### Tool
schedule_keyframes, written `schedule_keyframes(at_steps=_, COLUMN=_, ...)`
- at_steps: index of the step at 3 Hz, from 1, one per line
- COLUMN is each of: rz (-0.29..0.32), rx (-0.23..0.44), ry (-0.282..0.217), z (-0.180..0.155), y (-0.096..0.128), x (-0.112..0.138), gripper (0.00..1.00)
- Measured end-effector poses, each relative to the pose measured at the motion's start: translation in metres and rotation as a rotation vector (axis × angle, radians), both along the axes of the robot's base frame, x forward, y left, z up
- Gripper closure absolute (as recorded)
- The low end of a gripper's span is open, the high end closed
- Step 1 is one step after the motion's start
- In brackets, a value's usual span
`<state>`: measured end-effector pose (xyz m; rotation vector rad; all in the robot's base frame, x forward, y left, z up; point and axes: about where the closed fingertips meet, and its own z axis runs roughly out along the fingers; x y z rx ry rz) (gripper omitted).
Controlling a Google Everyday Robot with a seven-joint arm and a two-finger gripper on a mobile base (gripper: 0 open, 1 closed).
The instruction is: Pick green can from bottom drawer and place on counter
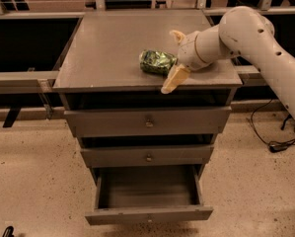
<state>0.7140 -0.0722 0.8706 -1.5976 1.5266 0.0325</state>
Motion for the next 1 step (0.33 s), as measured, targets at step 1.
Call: schedule_keyframes(at_steps=1, rz=0.000, rx=0.000, ry=0.000, z=0.0000, y=0.0000, x=0.0000, gripper=0.00)
